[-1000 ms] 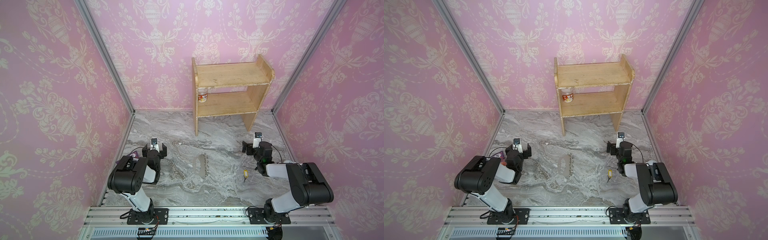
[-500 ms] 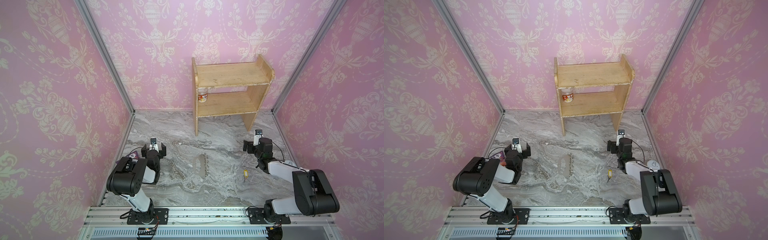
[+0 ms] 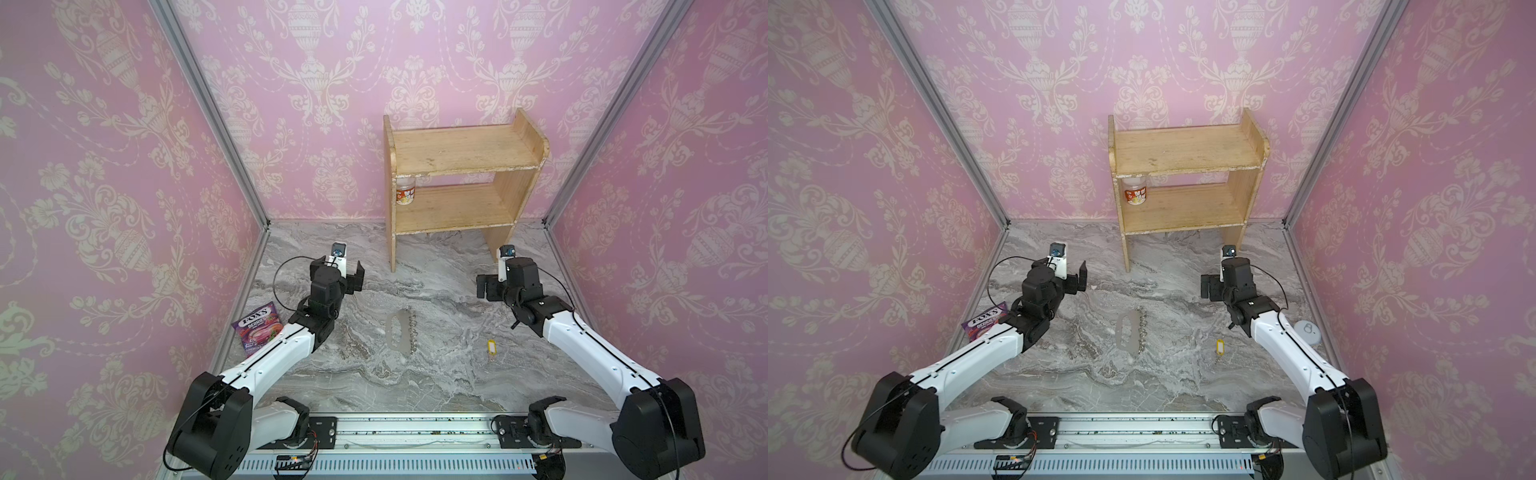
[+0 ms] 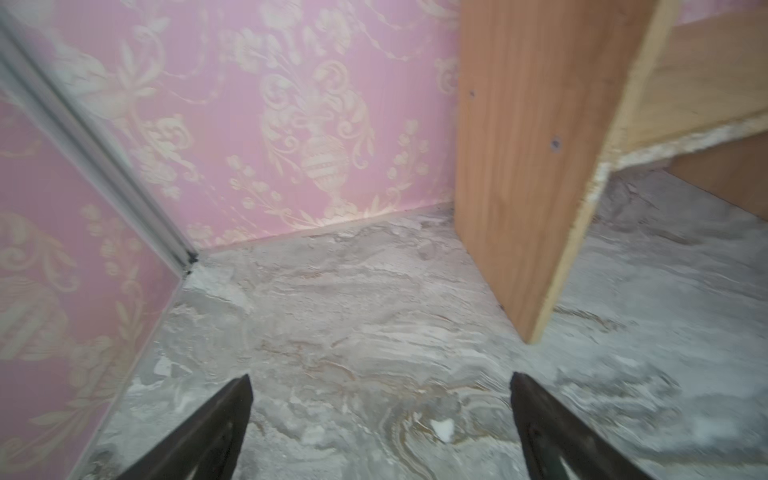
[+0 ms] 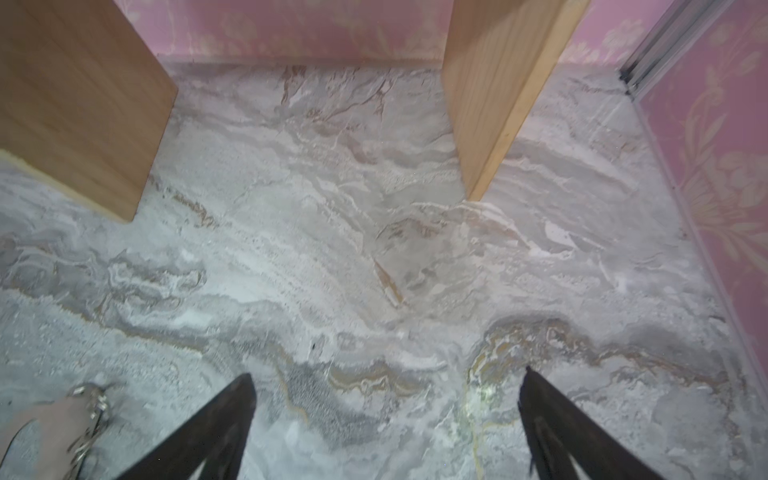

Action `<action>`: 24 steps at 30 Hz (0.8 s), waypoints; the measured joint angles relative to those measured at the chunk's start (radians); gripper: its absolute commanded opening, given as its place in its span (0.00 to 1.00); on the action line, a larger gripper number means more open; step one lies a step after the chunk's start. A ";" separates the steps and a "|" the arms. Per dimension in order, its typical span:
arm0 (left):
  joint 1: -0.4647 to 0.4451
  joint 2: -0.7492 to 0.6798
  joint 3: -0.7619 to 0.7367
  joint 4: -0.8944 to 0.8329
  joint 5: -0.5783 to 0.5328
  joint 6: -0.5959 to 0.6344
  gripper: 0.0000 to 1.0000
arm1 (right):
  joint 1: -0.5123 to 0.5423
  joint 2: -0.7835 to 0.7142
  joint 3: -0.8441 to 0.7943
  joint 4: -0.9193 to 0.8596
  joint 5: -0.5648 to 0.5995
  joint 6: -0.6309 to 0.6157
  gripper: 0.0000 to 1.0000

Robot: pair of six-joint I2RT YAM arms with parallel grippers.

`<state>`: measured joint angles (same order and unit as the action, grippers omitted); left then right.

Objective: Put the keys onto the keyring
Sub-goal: 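Move the left gripper down over the metal keyring plate while the right gripper advances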

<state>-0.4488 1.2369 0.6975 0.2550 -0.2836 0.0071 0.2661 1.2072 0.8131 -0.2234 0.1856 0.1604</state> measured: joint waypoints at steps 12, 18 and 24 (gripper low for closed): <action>-0.237 0.294 0.150 -0.523 0.097 -0.217 0.99 | 0.024 -0.069 0.022 -0.180 -0.042 0.051 1.00; -0.237 0.385 0.177 -0.552 0.150 -0.293 0.99 | 0.025 -0.073 0.022 -0.187 -0.058 0.055 1.00; -0.237 0.442 0.207 -0.566 0.161 -0.365 0.99 | 0.029 -0.072 0.022 -0.187 -0.071 0.066 1.00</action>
<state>-0.6857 1.6791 0.9047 -0.3111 -0.1226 -0.3576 0.2955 1.1355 0.8349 -0.4103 0.1146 0.2268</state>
